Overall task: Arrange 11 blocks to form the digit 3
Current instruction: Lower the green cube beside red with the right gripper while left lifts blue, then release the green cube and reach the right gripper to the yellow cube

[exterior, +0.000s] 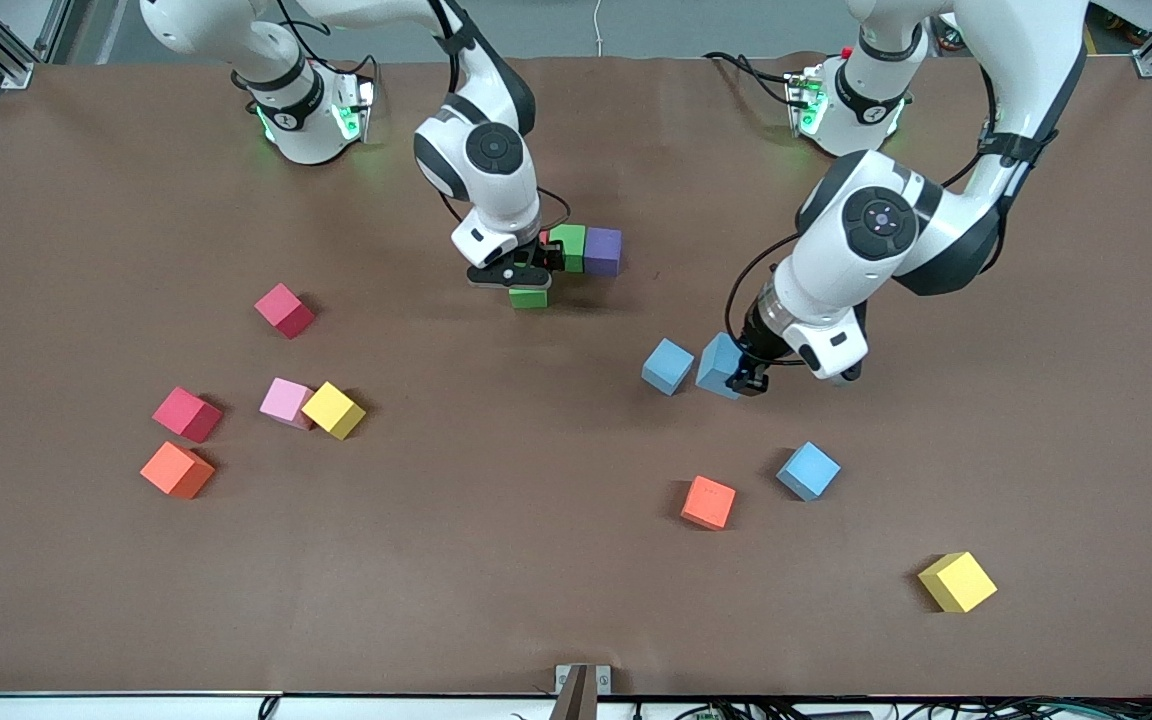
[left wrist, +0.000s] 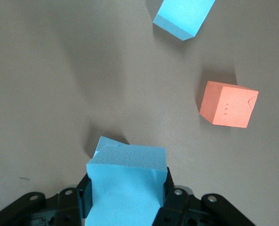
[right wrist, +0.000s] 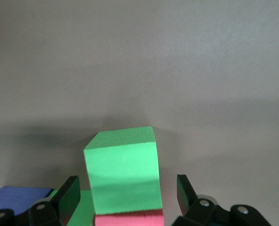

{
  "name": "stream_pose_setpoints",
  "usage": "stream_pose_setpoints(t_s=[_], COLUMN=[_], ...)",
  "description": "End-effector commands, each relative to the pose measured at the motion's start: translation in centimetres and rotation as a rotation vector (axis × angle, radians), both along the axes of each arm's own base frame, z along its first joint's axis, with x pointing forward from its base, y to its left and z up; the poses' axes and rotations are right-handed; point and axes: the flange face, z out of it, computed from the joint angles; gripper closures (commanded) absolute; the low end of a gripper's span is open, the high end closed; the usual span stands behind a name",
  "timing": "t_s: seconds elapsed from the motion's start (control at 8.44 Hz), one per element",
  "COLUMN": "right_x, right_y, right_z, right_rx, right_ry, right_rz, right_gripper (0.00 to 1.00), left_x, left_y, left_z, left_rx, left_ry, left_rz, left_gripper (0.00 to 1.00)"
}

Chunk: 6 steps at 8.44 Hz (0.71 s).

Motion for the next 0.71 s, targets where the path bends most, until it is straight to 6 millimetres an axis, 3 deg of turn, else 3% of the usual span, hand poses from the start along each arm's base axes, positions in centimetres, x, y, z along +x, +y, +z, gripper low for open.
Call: stream_pose_setpoints(t_s=[0.0,0.24,0.59], right_x=[1.7,5.4,13.9], right_y=[-1.5,-4.5,-14.8], right_z=[5.2,7.6,8.2], right_rx=[0.002,0.021,0.006], right_ry=[0.011,-0.006,-0.046], right_rz=[-0.041,-0.065,-0.127], right_gripper=[0.08,0.08,0.01], left_x=[-0.4,-1.4,-0.9], left_y=[-1.5,-2.6,-2.5], left_z=[0.3,-0.3,0.0], left_rx=[-0.003,0.037,0.103], left_ry=[0.024,0.048,0.011], left_rz=[0.039,0.036,0.060], left_gripper=[0.71,0.71,0.71])
